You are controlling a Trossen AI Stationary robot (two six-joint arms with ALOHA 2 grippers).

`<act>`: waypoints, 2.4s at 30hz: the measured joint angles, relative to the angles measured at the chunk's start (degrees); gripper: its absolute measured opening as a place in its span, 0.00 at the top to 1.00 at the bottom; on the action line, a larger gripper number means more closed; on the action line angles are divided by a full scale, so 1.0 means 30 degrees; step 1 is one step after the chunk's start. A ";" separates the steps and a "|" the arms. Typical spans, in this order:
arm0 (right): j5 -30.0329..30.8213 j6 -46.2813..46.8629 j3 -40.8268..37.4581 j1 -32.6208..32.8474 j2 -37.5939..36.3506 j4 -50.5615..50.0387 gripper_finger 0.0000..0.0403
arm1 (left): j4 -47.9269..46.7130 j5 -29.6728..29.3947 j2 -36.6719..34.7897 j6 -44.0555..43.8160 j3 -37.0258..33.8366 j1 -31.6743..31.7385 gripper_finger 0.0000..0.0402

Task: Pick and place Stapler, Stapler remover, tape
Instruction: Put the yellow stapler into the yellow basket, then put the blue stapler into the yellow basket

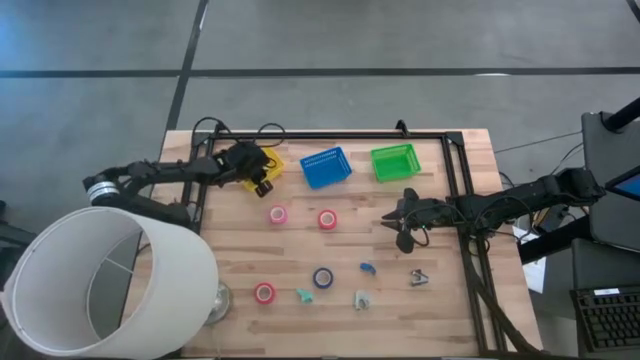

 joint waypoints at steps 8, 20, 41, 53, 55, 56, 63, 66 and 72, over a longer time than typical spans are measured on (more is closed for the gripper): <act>0.0134 0.0062 0.0011 0.0000 0.0007 0.0095 0.80 | -0.0081 -0.0075 0.0007 0.0075 -0.0818 0.0007 0.74; 0.0041 -0.0111 0.0051 0.0007 0.0015 0.4569 0.70 | 0.0559 -0.0361 0.0007 0.0359 -0.0820 0.0007 0.62; -0.0731 0.1709 0.1133 0.2584 0.0283 0.6929 0.65 | 0.3288 0.5411 -0.2182 -0.1309 -0.0184 -0.1634 0.69; 0.0162 0.2489 0.6915 0.3970 0.5653 -0.0613 0.67 | 0.4642 0.5409 -0.2208 -0.1784 -0.0198 -0.3393 0.69; 0.0133 0.3505 0.7968 0.4292 0.6761 -0.2950 0.67 | 0.4582 0.5409 -0.2208 -0.1783 -0.0202 -0.3541 0.69; 0.0119 0.4025 0.8557 0.4491 0.7358 -0.3744 0.67 | 0.4520 0.5414 -0.2208 -0.1781 -0.0205 -0.3585 0.69; 0.0085 0.7019 1.1717 0.5623 1.0808 -0.8835 0.66 | 0.4456 0.5388 -0.2208 -0.1557 -0.0213 -0.3636 0.69; 0.0039 0.8260 1.2962 0.5853 1.1942 -1.0940 0.66 | 0.4465 0.5388 -0.2208 -0.1419 -0.0220 -0.3643 0.69; -0.0081 0.9435 1.4948 0.6069 1.3705 -1.3406 0.65 | 0.4457 0.5388 -0.2208 -0.1382 -0.0220 -0.3653 0.69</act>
